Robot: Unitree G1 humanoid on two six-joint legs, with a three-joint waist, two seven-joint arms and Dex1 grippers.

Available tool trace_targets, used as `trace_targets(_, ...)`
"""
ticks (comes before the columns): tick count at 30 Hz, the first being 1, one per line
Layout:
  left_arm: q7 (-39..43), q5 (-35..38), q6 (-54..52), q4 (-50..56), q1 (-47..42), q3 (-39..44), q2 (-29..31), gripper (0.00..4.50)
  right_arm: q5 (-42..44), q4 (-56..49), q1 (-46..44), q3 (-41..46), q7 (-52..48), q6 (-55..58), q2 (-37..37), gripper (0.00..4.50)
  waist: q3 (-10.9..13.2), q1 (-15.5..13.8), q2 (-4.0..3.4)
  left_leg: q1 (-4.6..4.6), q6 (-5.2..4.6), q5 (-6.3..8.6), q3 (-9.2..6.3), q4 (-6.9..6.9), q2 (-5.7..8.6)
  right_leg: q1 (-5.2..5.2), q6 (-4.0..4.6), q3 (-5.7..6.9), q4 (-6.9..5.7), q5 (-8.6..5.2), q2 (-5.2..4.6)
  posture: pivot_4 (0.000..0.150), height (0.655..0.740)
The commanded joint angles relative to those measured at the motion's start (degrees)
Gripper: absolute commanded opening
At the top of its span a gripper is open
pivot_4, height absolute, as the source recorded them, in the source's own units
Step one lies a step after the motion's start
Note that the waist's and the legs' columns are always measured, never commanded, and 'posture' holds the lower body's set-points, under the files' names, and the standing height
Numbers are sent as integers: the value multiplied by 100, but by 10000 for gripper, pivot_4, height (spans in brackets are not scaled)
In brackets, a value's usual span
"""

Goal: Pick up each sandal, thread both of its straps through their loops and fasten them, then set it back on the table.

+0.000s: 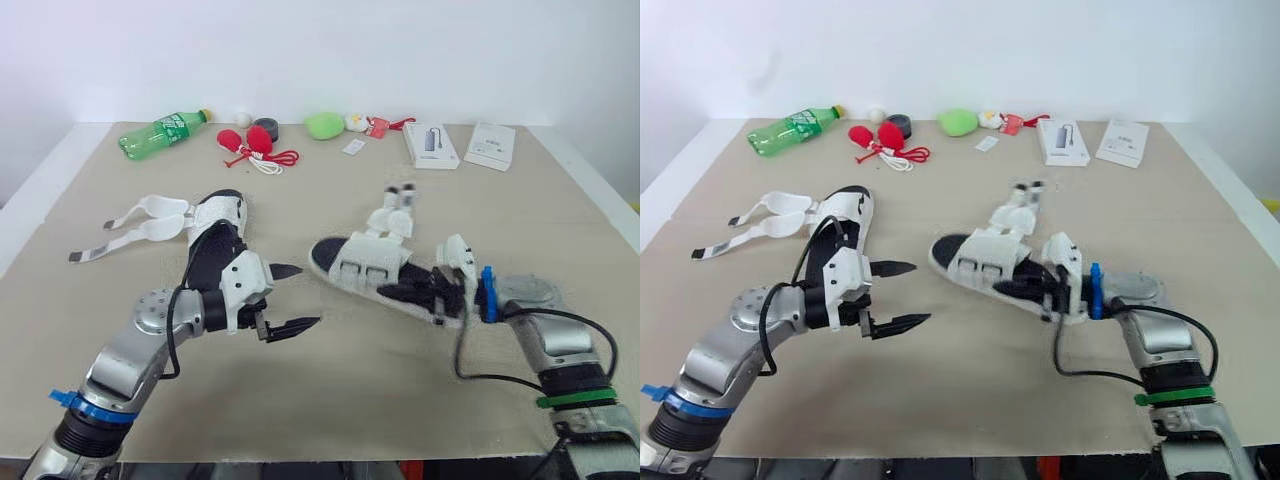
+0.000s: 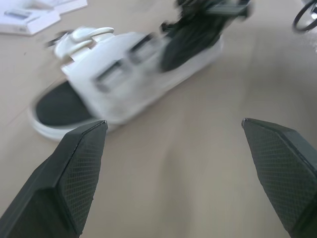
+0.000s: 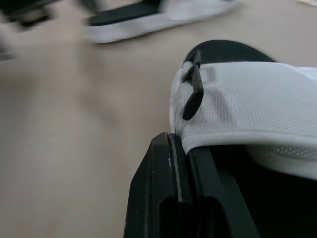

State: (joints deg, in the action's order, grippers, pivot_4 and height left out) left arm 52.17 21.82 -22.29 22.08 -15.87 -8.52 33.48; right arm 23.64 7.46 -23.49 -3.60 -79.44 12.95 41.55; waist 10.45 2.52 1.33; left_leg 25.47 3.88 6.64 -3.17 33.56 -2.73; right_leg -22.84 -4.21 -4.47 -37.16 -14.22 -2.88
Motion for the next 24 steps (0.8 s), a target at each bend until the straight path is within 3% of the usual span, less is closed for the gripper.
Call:
trace_targets(1, 168, 71, 204, 78, -43, 130, 86, 45000, 193, -203, -43, -98, -1016, -399, 220, 911, 1, 7, 2, 0, 1, 0, 2, 3, 0, -1, 1, 0, 0, 1, -1, 1500, 7400)
trace_targets(9, 327, 126, 276, 139, 82, 158, 167, 45000, 670, -499, -179, -1051, -1306, -966, 823, 911, 1, 14, 2, -1, 2, 1, 3, 4, -2, -4, 4, -1, 0, 4, -1, 1500, 7400)
trace_targets(19, 397, 155, 226, 202, 248, 89, 238, 45000, 799, -57, -511, -1605, -1306, -1524, 864, 911, 1, 10, 2, -1, 2, 0, 3, 5, -3, -4, 6, -1, 0, 5, 0, 1500, 7400)
trace_targets(21, 417, 4, 315, 142, 260, -26, 263, 40887, 808, 31, -524, -1660, -1306, -1500, 860, 0, 1, 11, 2, -1, 2, 0, 3, 5, -3, -4, 6, -1, 0, 5, 0, 1500, 7400)
trace_targets(24, 434, -190, 483, -4, 278, -187, 234, 31078, 782, 183, -524, -1793, -1306, -1409, 913, 0, 1, 10, 2, -1, 2, 1, 3, 5, -3, -5, 6, -1, 0, 4, 0, 1500, 7400)
